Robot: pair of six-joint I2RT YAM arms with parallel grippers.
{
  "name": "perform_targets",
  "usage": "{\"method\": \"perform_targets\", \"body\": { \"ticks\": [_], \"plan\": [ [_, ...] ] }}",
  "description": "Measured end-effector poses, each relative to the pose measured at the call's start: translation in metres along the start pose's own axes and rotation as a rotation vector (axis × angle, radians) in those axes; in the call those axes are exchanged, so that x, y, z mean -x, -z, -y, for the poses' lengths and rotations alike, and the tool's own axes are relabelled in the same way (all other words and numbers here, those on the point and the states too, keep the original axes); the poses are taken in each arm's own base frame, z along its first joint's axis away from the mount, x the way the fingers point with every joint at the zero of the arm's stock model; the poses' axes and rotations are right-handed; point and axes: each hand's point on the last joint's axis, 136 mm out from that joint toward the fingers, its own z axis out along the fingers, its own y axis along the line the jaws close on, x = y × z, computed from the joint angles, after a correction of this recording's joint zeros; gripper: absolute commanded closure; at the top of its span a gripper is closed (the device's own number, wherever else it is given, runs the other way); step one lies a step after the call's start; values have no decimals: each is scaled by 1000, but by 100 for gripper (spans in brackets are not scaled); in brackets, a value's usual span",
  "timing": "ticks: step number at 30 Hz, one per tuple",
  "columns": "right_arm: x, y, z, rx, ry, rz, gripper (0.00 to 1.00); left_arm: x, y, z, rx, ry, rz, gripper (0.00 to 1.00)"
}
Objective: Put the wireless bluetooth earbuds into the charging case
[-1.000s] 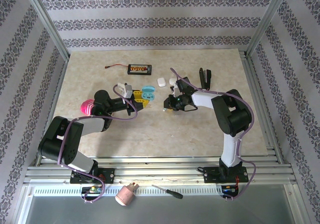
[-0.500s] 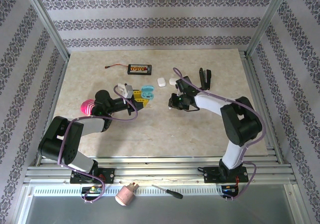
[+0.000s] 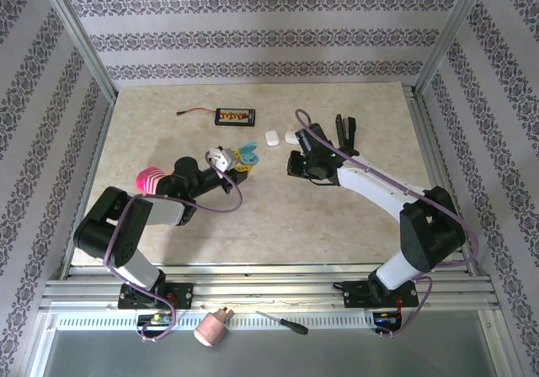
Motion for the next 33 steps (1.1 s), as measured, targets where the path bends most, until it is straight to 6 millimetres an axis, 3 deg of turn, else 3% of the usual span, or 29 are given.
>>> {"method": "perform_targets", "body": {
  "ticks": [8,13,17,21,33],
  "plan": [
    [5,20,-48,94,54,39,89,-27,-8,-2,45,-41,-68,71],
    [8,29,-82,161,83,51,89,-33,-10,1,42,-58,-82,72],
    [9,23,-103,201,103,42,89,-32,-11,4,35,-65,-81,72],
    [9,13,-112,217,110,26,89,-32,-12,5,33,-65,-81,72],
    [1,-9,-109,199,110,-14,90,-31,-12,6,31,-65,-79,72]
  ]
}}
